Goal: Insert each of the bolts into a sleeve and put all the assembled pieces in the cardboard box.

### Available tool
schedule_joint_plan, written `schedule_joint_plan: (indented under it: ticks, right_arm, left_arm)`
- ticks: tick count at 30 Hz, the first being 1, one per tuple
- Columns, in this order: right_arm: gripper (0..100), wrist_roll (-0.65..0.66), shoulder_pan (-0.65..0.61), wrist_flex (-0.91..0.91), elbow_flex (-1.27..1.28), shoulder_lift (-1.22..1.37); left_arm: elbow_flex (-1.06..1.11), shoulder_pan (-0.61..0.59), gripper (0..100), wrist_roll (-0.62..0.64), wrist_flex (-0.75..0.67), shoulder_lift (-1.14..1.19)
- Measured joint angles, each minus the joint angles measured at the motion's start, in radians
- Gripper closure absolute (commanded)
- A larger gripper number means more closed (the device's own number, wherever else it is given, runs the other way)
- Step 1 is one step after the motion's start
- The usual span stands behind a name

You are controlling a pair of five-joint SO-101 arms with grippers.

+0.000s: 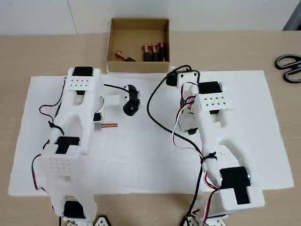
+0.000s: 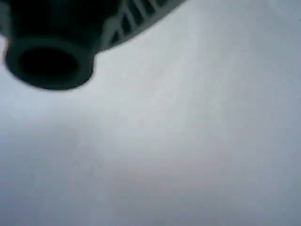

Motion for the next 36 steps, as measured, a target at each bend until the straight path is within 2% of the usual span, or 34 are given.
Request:
schedule_joint_plan:
  ticks: [11,17,28,32,36]
  right_arm:
    - [99.2,0.0,0.0,0.0,0.0,0.0]
    - [99.2,0.0,0.002,0.0,0.015,0.0]
    - [99.2,0.0,0.002,0.0,0.015,0.0]
    - [99.2,0.0,0.0,0.0,0.015,0.0]
    - [99.2,0.0,0.002,0.0,0.015,0.0]
  left_arm:
    - [-0.031,0.048,99,0.0,0.0,0.0]
    - [-0.031,0.077,89,0.0,0.0,0.0]
    - [-0.097,0.075,90,0.009,0.0,-0.044]
    - [-0.184,0.069,90,0.08,0.0,-0.126]
    - [-0.229,0.018,90,0.262,0.0,-0.215]
